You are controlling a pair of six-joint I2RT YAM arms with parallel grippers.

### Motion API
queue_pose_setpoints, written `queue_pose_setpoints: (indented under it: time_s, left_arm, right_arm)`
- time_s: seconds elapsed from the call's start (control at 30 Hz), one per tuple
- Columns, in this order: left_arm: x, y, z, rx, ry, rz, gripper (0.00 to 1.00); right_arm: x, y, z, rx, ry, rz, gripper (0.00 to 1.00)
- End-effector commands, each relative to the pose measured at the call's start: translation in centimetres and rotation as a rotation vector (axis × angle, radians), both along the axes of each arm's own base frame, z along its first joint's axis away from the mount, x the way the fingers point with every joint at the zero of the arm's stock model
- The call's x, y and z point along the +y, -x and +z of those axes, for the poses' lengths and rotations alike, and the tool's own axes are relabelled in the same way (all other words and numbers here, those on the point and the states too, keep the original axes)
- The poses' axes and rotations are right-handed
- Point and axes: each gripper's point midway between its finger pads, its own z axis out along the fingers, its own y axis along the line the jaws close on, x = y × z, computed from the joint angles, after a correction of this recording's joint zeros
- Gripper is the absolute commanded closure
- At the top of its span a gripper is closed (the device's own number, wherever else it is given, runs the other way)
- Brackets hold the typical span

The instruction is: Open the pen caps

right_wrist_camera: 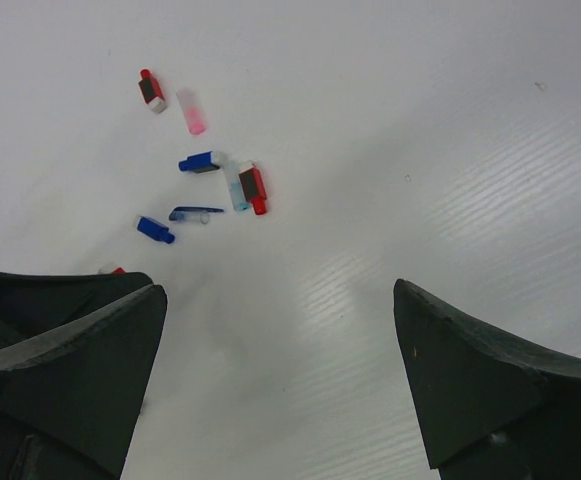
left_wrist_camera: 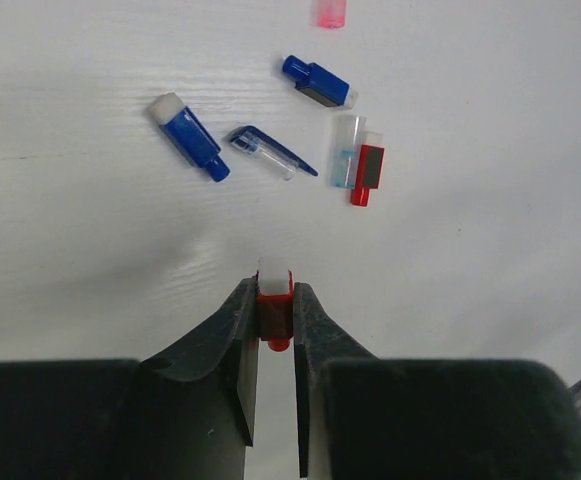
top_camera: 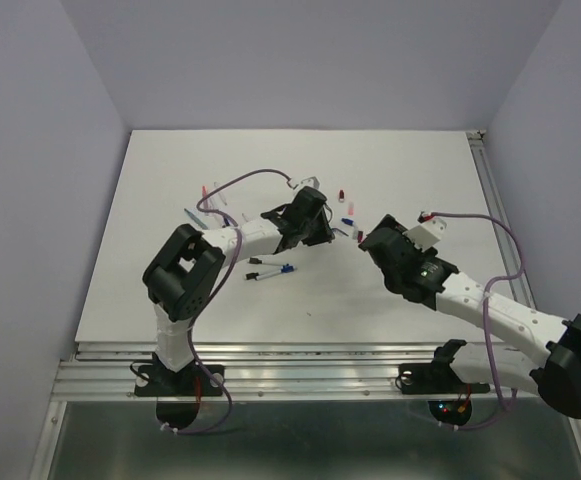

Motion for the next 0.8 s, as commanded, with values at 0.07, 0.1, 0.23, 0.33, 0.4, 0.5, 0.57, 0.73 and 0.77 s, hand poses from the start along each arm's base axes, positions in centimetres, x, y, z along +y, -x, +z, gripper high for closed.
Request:
queue_pose_setpoints:
  time_s: [0.07, 0.1, 0.23, 0.33, 0.4, 0.5, 0.57, 0.73, 0.77]
  left_arm:
    - [-2.7, -1.1, 0.2, -0.013, -0.049, -0.026, 0.97]
    - [-3.1, -1.4, 0.0, -0.013, -0.053, -0.024, 0.93]
    - [-3.8, -1.5, -0.6, -0.004, -0.072, -0.022, 0.82]
    - [-4.4, -1.8, -1.0, -0.002, -0.097, -0.025, 0.76]
    - [-4.7, -1.9, -1.0, -0.004, -0.105, -0.028, 0.7]
    - [-4.9, -2.2, -1.2, -0.005, -0.118, -0.031, 0.59]
    - [-4.8, -2.2, -1.0, -0.006, -0.131, -0.034, 0.48]
    - [-4.8, -1.4, 2.1, -0.075, -0.124, -0.07, 0.27]
    - [-4.8, -1.1, 2.7, -0.087, -0.124, -0.082, 0.26]
  right_arm:
    - [-2.3, 0.3, 1.2, -0.104, -0.001, -0.071, 0.0]
    - [-2.3, 0.4, 1.2, -0.109, 0.001, -0.068, 0.0]
    - [-2.4, 0.5, 1.4, -0.117, 0.001, -0.06, 0.0]
    - [-2.6, 0.5, 1.5, -0.117, 0.012, -0.06, 0.0]
    - [-2.6, 0.6, 1.4, -0.113, 0.014, -0.058, 0.0]
    - [-2.6, 0.7, 1.6, -0.116, 0.01, -0.051, 0.0]
    - [-2.6, 0.7, 1.5, -0.116, 0.008, -0.05, 0.0]
    - [-2.5, 0.9, 1.7, -0.124, -0.009, -0.04, 0.0]
    - [-2.4, 0.8, 1.7, -0.128, -0.013, -0.037, 0.0]
